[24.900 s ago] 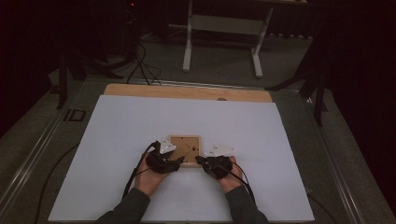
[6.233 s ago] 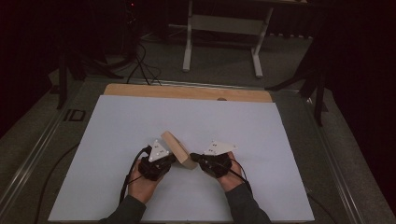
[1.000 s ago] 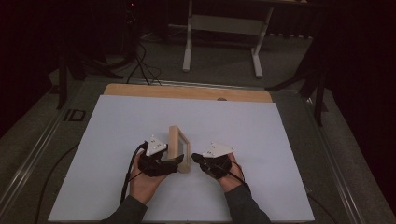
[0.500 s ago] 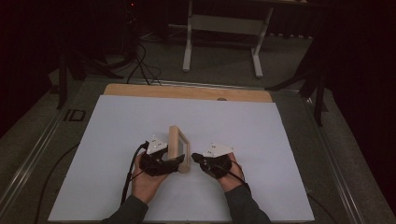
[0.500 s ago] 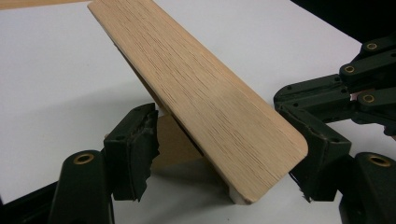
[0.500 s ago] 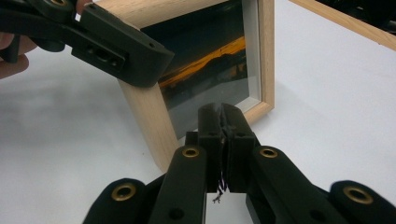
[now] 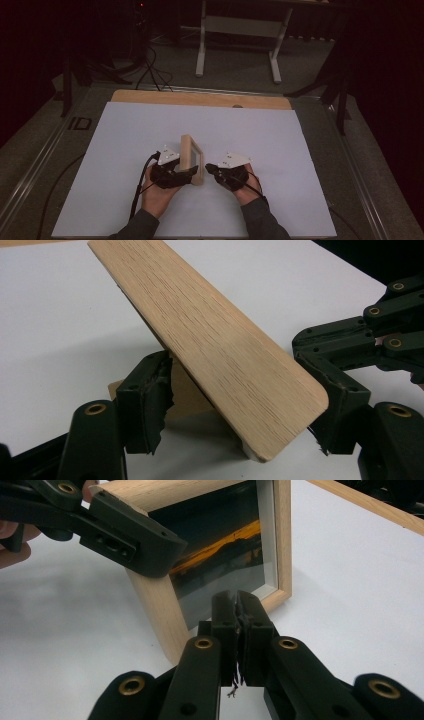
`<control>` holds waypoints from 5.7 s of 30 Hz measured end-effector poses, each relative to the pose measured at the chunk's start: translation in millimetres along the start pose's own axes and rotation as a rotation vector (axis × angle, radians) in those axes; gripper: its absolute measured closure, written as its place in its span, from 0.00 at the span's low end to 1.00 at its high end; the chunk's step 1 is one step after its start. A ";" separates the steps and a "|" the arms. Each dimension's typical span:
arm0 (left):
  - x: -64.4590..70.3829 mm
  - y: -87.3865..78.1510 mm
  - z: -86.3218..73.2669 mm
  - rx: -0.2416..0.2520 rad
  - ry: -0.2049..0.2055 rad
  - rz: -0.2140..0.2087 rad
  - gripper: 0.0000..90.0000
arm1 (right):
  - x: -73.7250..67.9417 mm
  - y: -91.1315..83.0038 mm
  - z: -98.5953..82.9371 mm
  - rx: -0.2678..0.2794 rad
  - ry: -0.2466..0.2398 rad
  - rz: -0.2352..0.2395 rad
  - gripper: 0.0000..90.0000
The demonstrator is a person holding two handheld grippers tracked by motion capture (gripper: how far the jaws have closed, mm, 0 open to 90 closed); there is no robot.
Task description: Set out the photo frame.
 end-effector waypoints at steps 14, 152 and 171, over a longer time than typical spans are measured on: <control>1.3 -1.2 1.4 -0.008 0.008 0.000 0.43 | 1.3 -2.1 1.0 0.011 0.004 -0.003 0.96; 22.8 0.6 7.8 -0.029 0.242 0.014 0.61 | 32.9 -46.2 21.7 0.187 0.129 -0.118 1.00; 16.8 6.8 11.2 -0.061 0.228 0.003 0.62 | 33.7 -47.5 21.8 0.182 0.145 -0.114 0.97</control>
Point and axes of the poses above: each handheld gripper's, and its own axes: y roughly forward along the jaws, z roughly out of its top, x roughly to its right, the point moved 1 cm from there along y, roughly forward along the jaws, and after that the axes turned 14 degrees about y, right-handed, at the moved point
